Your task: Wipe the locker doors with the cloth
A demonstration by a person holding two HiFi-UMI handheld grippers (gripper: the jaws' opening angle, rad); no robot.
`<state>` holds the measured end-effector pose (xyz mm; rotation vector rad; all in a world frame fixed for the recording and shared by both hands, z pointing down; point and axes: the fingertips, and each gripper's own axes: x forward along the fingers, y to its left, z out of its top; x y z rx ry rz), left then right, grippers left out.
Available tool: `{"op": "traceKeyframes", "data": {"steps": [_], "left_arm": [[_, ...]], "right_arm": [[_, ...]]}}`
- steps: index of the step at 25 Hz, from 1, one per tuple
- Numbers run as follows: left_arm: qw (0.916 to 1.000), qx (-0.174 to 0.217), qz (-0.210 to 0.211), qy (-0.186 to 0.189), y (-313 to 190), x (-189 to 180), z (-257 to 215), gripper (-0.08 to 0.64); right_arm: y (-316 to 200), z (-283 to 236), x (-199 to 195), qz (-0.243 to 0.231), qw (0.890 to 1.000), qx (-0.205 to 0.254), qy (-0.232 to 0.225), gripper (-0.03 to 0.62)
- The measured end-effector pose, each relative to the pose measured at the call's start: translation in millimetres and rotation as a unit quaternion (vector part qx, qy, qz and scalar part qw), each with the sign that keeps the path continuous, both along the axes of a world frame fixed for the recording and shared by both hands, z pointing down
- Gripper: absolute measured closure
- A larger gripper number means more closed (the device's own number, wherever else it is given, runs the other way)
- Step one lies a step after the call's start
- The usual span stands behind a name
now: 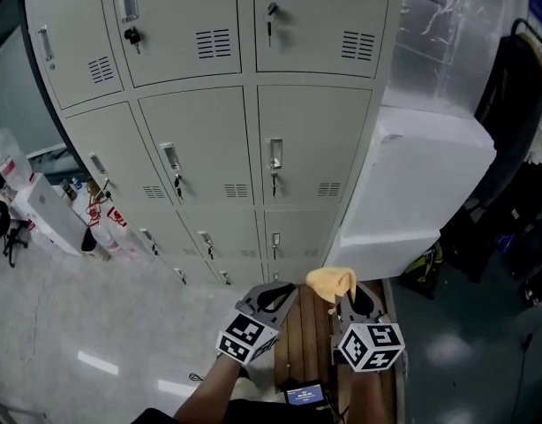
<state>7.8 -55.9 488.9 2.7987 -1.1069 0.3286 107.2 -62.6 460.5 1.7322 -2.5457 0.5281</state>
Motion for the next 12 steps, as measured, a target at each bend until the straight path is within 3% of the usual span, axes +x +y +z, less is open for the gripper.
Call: {"op": "traceKeyframes", "data": {"steps": [12], "left_arm": [[0.9998,0.015,-0.01,-0.011,-39.0,20.0,-31.2,0.528]], "right_arm": [[-45.0,-28.7,3.5,-0.035,0.999,0.011,-0.005,0.52]]}}
